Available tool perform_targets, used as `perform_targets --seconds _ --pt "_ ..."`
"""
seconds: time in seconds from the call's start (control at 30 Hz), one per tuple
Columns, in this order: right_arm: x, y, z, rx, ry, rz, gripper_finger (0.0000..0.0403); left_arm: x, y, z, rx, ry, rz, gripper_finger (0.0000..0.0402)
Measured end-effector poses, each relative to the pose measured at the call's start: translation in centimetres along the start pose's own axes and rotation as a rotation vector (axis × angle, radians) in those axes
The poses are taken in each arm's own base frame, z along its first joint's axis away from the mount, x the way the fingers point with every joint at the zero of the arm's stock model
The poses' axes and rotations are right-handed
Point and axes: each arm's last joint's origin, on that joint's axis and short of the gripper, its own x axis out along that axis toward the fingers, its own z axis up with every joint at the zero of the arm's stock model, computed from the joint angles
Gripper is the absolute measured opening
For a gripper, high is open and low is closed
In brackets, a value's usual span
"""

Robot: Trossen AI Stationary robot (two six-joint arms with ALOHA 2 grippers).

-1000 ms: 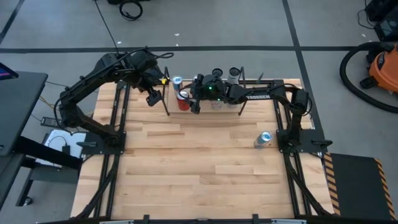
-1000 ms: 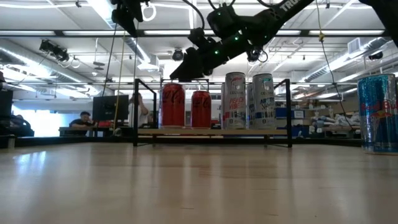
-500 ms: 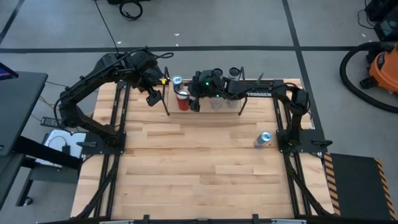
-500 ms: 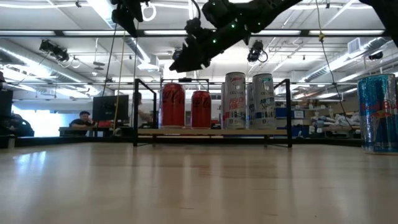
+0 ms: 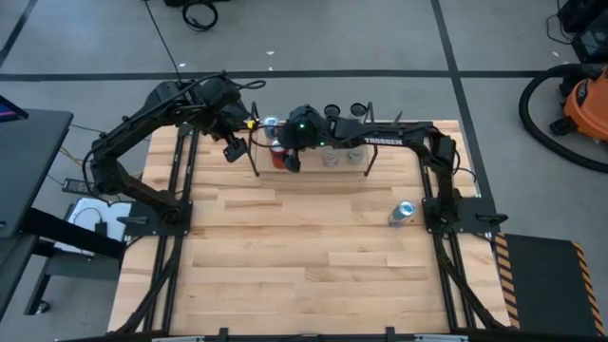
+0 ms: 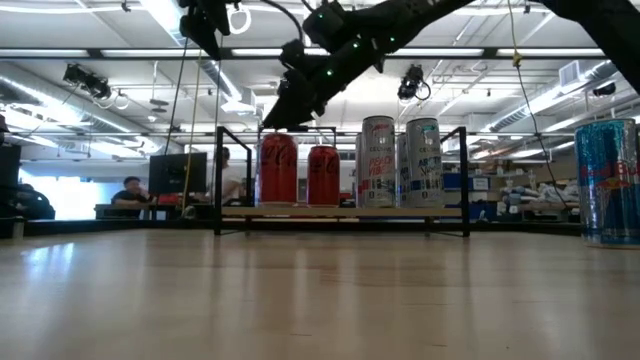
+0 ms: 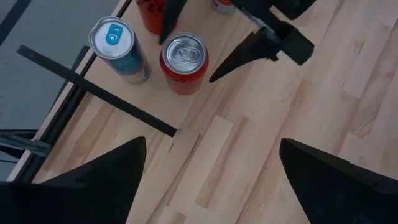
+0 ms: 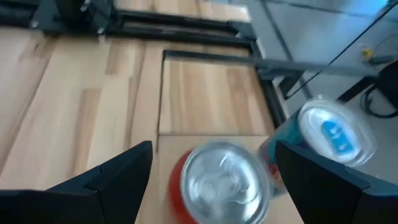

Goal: Place canned beverage on shelf
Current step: Put the red-black soda can on the shelf aligned with the other red-black soda can

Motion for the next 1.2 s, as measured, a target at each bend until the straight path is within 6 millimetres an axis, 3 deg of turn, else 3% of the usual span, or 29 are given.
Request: perform_targets --seconds 0.27,0.9,1.2 --pt "-0.2 -0.1 0.2 0.011 0.022 0.002 0.0348 0.0 0.0 0.0 0.01 0.0 0.0 0.0371" --pt "0.9 -0.5 -1.3 0.057 0.095 0.013 0.0347 0.0 0.0 0.0 0.011 0.0 0.0 0.0371" --pt "0.9 -0.7 -1.3 0.072 0.106 0.002 0.0279 0.0 0.0 0.0 0.03 0.0 0.0 0.0371"
